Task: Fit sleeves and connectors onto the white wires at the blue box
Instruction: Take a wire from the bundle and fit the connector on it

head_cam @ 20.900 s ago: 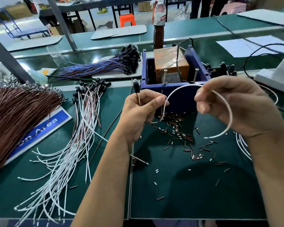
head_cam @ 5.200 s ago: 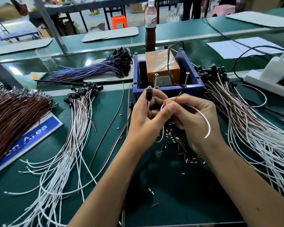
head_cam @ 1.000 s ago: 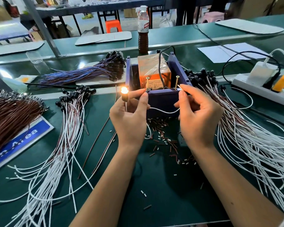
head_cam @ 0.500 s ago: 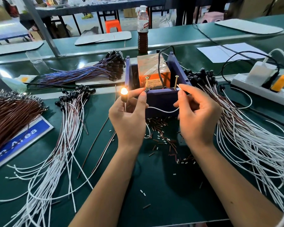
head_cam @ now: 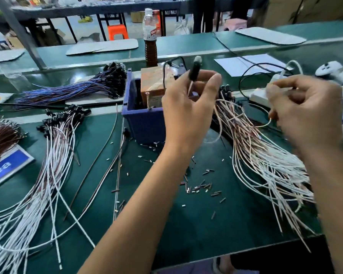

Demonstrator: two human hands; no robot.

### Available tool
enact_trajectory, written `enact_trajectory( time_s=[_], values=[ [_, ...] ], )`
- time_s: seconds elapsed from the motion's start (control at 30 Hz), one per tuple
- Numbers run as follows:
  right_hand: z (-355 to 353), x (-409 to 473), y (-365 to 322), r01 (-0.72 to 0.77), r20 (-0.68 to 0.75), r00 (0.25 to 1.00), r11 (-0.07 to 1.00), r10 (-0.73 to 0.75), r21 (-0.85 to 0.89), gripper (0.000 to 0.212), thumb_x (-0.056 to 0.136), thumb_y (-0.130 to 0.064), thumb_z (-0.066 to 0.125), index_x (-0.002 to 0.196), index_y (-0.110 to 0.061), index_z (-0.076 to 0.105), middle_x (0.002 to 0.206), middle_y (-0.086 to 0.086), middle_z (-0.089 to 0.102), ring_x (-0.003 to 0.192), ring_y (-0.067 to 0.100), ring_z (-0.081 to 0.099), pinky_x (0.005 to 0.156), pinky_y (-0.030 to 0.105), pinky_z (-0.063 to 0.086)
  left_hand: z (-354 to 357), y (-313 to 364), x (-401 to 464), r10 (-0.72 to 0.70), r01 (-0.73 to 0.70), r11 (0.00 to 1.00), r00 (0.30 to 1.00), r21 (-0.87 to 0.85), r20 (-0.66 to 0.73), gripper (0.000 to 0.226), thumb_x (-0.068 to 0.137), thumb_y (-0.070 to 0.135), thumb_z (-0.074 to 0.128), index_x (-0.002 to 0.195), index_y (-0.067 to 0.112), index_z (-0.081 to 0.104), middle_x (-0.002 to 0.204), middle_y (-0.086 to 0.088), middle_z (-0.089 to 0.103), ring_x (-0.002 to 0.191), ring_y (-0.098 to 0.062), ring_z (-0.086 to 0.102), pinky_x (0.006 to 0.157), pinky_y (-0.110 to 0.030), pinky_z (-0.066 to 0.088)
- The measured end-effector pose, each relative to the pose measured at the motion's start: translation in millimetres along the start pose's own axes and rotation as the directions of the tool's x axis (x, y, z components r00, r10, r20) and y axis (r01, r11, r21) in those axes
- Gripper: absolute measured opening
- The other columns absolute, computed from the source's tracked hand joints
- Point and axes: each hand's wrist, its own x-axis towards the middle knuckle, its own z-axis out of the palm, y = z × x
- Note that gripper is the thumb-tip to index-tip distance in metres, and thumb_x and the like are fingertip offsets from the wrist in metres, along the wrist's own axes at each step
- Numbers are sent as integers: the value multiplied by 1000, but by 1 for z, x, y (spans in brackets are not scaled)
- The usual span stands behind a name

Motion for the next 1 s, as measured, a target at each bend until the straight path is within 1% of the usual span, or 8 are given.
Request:
enact_trajectory(
  time_s=[0.13, 0.2, 0.27, 0.4, 0.5, 0.67, 0.83, 1.0],
  values=[
    [-30, 15, -15, 153, -81, 982, 967, -172, -204, 8, 92, -64, 59, 96, -58, 63, 78, -30, 64, 71, 2, 59, 79, 46, 57, 41, 7, 19, -242, 247, 964, 968, -97, 59, 33, 107, 27, 54, 89, 9, 74, 77, -15, 66, 59, -11, 49, 55, -24, 39],
    [-31, 16, -22, 345, 50, 935, 874, -350, -341, 30, 96, -64, 56, 117, -46, 65, 101, -14, 68, 100, 20, 61, 95, 49, 50, 56, 11, 28, -365, 370, 906, 929, -207, 64, 40, 110, 29, 48, 84, 9, 72, 75, -5, 65, 58, -10, 47, 55, -26, 38],
    [-23, 11, -34, 445, 293, 888, 820, -353, -361, 53, 95, -64, 54, 130, -26, 66, 117, 6, 69, 115, 29, 57, 96, 40, 42, 66, 17, 36, -435, 439, 853, 897, -283, 79, 46, 111, 31, 44, 80, 10, 71, 71, 0, 63, 60, -10, 49, 57, -26, 40],
    [-9, 0, -46, 334, 511, 849, 888, -138, -316, 48, 101, -59, 51, 120, -20, 73, 95, 1, 76, 88, 24, 68, 74, 37, 48, 72, 31, 52, -502, 507, 694, 849, -511, 161, 49, 112, 34, 38, 84, 6, 67, 65, 0, 52, 46, -6, 38, 42, -20, 33],
    [-13, 0, -44, 365, 486, 852, 887, -197, -281, 41, 106, -46, 54, 93, -15, 78, 70, 10, 70, 69, 31, 65, 68, 43, 48, 70, 40, 63, -493, 522, 486, 826, -701, 273, 50, 113, 38, 32, 89, 4, 60, 61, -1, 44, 35, -4, 29, 32, -17, 22],
    [-34, 6, -49, 405, 372, 874, 892, -313, -202, 39, 108, -40, 55, 91, -15, 79, 53, 4, 54, 52, 22, 57, 56, 34, 40, 70, 44, 82, -506, 492, 300, 808, -818, 301, 56, 113, 42, 28, 84, 3, 56, 57, -2, 41, 31, -5, 27, 30, -15, 20],
    [-68, 17, -48, 390, 442, 862, 881, -246, -269, 45, 98, -58, 43, 84, -29, 76, 44, 4, 49, 40, 20, 45, 55, 32, 40, 75, 35, 97, -587, 532, 447, 781, -719, 213, 59, 112, 46, 26, 85, 6, 59, 60, -4, 50, 46, -10, 33, 39, -17, 29],
    [-78, 15, -31, 308, 589, 807, 833, 26, -459, 40, 98, -49, 47, 66, -40, 69, 52, -7, 52, 57, 10, 50, 57, 29, 30, 84, 23, 99, -625, 641, 718, 765, -272, 153, 57, 111, 51, 27, 82, 12, 57, 77, -4, 52, 62, -13, 40, 52, -23, 34]
  ],
)
